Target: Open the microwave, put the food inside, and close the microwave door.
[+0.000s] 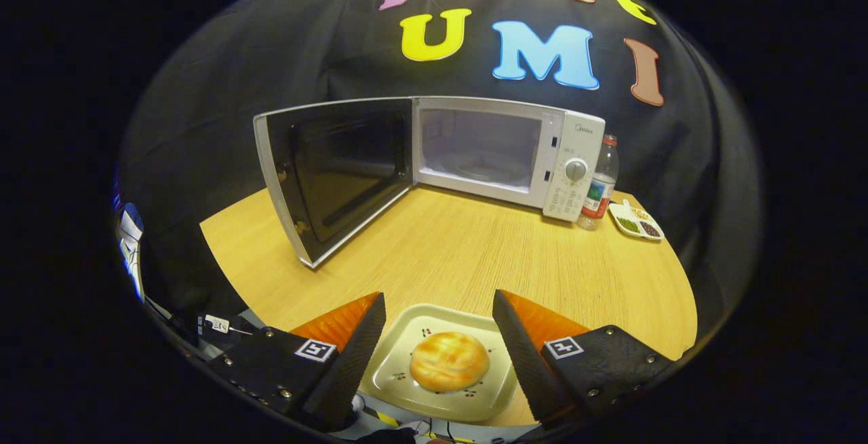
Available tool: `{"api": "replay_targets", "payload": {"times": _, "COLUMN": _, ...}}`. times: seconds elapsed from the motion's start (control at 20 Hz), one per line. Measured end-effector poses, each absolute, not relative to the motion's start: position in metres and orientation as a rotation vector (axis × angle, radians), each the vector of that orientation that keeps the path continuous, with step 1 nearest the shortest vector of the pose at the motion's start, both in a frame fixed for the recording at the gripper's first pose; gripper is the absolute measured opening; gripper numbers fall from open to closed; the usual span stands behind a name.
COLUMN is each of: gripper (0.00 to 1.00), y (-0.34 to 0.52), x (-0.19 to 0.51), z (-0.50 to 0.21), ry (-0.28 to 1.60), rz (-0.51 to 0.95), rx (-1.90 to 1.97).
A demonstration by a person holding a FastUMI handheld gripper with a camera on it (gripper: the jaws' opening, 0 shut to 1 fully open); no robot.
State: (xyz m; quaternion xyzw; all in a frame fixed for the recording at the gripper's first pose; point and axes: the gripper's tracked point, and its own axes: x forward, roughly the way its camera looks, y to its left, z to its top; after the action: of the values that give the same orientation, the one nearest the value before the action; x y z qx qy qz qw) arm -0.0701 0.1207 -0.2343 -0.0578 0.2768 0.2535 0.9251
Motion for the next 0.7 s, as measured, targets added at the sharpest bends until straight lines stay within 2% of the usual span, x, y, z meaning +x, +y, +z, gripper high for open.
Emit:
{"api": "replay_targets", "payload": {"times": 0.55, "gripper": 0.96, "y": 0.105, "x": -0.091, "z": -0.307, "ry": 0.825, "rz": 0.457, "rx": -0.097}}
{"api": "replay_targets", "payload": {"times": 0.7, "gripper": 0.84, "y": 0.107, "x": -0.091, "z": -0.304, "ry": 0.837, "rz": 0.466, "rx": -0.107}}
